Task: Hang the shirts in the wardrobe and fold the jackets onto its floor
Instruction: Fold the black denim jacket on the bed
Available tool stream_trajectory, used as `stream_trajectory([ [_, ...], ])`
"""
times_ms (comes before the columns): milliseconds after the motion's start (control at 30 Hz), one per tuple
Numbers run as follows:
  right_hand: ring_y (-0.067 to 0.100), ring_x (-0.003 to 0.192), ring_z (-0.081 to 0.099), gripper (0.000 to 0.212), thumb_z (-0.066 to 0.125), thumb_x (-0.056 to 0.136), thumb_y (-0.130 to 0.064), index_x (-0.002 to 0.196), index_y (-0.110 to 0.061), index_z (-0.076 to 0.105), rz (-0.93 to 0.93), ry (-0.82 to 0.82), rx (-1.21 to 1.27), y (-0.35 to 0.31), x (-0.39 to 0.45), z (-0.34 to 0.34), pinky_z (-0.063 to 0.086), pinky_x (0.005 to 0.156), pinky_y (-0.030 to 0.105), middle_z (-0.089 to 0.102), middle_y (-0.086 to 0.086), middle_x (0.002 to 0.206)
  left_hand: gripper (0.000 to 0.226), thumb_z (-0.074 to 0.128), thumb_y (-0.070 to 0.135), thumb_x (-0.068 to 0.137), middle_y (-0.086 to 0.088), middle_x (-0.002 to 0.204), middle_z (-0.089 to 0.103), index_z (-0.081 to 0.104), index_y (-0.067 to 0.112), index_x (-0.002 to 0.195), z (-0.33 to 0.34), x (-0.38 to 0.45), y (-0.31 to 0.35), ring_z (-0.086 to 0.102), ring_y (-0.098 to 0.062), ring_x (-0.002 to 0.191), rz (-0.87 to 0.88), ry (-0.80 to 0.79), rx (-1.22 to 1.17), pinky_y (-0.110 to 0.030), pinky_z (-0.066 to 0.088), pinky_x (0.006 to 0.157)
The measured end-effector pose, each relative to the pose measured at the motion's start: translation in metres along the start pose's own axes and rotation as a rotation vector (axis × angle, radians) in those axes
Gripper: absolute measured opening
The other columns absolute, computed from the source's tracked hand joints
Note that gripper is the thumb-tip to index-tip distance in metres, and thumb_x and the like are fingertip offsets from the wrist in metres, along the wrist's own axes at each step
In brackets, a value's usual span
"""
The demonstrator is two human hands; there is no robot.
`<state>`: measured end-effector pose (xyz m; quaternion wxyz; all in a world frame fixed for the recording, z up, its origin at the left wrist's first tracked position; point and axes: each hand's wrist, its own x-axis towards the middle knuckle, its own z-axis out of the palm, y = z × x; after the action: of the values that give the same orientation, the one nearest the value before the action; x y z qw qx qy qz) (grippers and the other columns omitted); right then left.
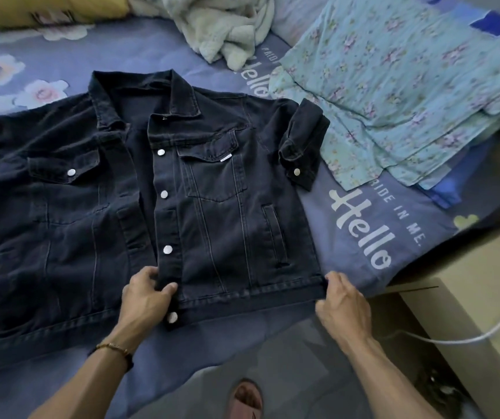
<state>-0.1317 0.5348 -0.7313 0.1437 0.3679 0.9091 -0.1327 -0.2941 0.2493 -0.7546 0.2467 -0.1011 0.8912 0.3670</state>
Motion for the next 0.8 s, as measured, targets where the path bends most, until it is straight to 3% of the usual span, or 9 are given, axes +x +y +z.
stream_trajectory([
  [100, 0.031, 0.146, 0.015, 0.099, 0.058, 0.072, -0.032, 0.155, -0.025, 0.006, -0.175, -0.113, -0.112, -0.019, 0.003, -0.012, 0.025, 0.116, 0.043, 0.007, 0.011, 0.159, 0.012, 0.076, 0.029, 0.082, 0.004, 0.087, 0.074, 0.069, 0.022, 0.090, -0.003, 0.016, 0.000, 0.070, -0.018, 0.089, -0.023, -0.045, -0.089, -0.043, 0.055, 0.089],
  [200, 0.018, 0.148, -0.022, 0.098, 0.053, 0.075, -0.045, 0.155, -0.037, -0.003, -0.432, -0.310, -0.111, -0.053, 0.016, -0.020, -0.009, 0.122, 0.042, -0.024, 0.003, 0.161, 0.040, 0.078, 0.048, 0.077, 0.008, 0.100, 0.072, 0.068, 0.017, 0.100, -0.001, 0.024, 0.019, 0.067, -0.014, 0.097, -0.029, -0.001, -0.127, -0.039, 0.053, 0.092],
  [300, 0.019, 0.151, 0.008, 0.072, 0.049, 0.085, -0.062, 0.151, -0.040, 0.030, -0.348, -0.434, -0.078, -0.075, 0.043, -0.024, 0.014, 0.121, 0.042, 0.008, 0.004, 0.165, 0.021, 0.077, 0.026, 0.080, -0.004, 0.094, 0.071, 0.069, 0.015, 0.096, -0.001, 0.032, 0.035, 0.065, -0.028, 0.099, -0.046, 0.142, -0.039, -0.039, 0.051, 0.090],
  [367, 0.024, 0.132, 0.047, 0.039, 0.045, 0.090, -0.061, 0.109, -0.036, 0.068, -0.238, -0.343, -0.037, -0.087, 0.062, -0.034, 0.040, 0.099, 0.039, 0.056, 0.002, 0.139, 0.008, 0.072, 0.018, 0.080, -0.006, 0.084, 0.070, 0.069, 0.019, 0.087, -0.004, 0.032, 0.037, 0.064, -0.031, 0.091, -0.070, 0.162, 0.019, -0.037, 0.051, 0.083],
  [400, 0.026, 0.114, 0.059, 0.036, 0.045, 0.092, -0.055, 0.083, -0.029, 0.068, -0.224, -0.283, -0.058, -0.094, 0.070, -0.040, 0.044, 0.085, 0.036, 0.068, 0.002, 0.113, 0.007, 0.070, 0.016, 0.080, -0.005, 0.080, 0.069, 0.067, 0.021, 0.084, -0.006, 0.030, 0.035, 0.064, -0.030, 0.087, -0.083, 0.139, 0.040, -0.036, 0.050, 0.080],
  [467, 0.027, 0.089, 0.063, 0.034, 0.047, 0.093, -0.044, 0.070, -0.021, 0.058, -0.248, -0.183, -0.138, -0.110, 0.087, -0.054, 0.041, 0.068, 0.032, 0.067, 0.001, 0.087, 0.008, 0.070, 0.017, 0.079, 0.000, 0.074, 0.069, 0.066, 0.023, 0.083, -0.015, 0.034, 0.039, 0.066, -0.024, 0.083, -0.100, 0.057, 0.042, -0.035, 0.051, 0.076],
  [600, 0.021, 0.095, 0.058, 0.021, 0.049, 0.094, -0.038, 0.088, -0.021, 0.059, -0.302, 0.041, 0.011, -0.153, 0.131, -0.065, 0.039, 0.071, 0.031, 0.056, -0.003, 0.092, 0.044, 0.074, 0.024, 0.080, 0.004, 0.092, 0.072, 0.062, 0.015, 0.121, -0.040, 0.085, 0.070, 0.069, -0.017, 0.084, -0.133, -0.041, -0.204, -0.036, 0.053, 0.083],
  [667, 0.020, 0.109, 0.054, 0.025, 0.051, 0.095, -0.037, 0.113, -0.022, 0.059, -0.328, -0.008, 0.074, -0.180, 0.160, -0.066, 0.044, 0.082, 0.031, 0.054, -0.002, 0.111, 0.067, 0.077, 0.032, 0.081, -0.001, 0.107, 0.070, 0.048, 0.012, 0.139, -0.045, 0.119, 0.097, 0.066, -0.017, 0.096, -0.123, -0.095, -0.290, -0.034, 0.050, 0.089],
  [800, 0.023, 0.118, 0.050, 0.042, 0.051, 0.095, -0.038, 0.134, -0.022, 0.049, -0.344, -0.104, 0.090, -0.228, 0.212, -0.062, 0.045, 0.094, 0.035, 0.047, 0.002, 0.130, 0.049, 0.080, 0.030, 0.081, 0.006, 0.096, 0.065, 0.052, 0.021, 0.119, -0.042, 0.173, 0.150, 0.067, -0.018, 0.086, -0.068, -0.048, -0.377, -0.037, 0.057, 0.078],
])
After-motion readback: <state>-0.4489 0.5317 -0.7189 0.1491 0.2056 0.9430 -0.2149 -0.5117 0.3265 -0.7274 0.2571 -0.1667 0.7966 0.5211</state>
